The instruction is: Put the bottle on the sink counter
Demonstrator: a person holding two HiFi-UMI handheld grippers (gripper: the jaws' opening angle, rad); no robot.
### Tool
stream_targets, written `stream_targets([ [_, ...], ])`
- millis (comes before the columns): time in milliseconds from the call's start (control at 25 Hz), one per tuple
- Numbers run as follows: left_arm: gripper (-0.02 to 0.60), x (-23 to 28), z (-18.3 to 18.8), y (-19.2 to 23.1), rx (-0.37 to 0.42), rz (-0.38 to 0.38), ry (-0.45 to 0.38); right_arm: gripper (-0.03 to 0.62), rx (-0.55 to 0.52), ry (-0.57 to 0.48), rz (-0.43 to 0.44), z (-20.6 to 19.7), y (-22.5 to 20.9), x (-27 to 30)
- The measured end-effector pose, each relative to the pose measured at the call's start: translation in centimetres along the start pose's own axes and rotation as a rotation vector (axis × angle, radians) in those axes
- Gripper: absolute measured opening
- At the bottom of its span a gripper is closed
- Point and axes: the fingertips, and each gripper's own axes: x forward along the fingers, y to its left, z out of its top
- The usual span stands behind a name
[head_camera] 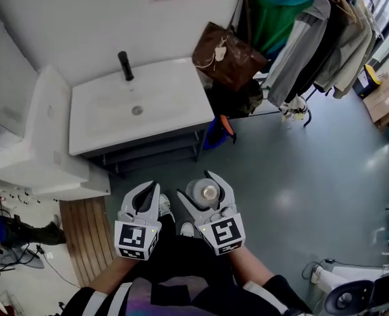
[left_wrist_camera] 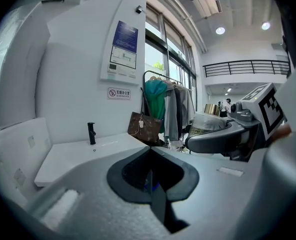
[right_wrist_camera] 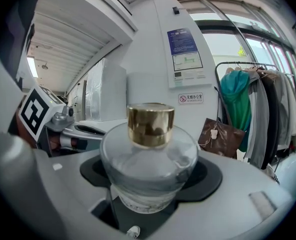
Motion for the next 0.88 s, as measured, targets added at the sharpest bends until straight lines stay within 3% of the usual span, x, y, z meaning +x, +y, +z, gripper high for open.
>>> stream_targets([
  [880,-0.003,9.6,3.7,12.5,-0.033,-0.052,-0.043,0.345,-0.026,0.041,-0.065,3.4,-4.0,14.1],
])
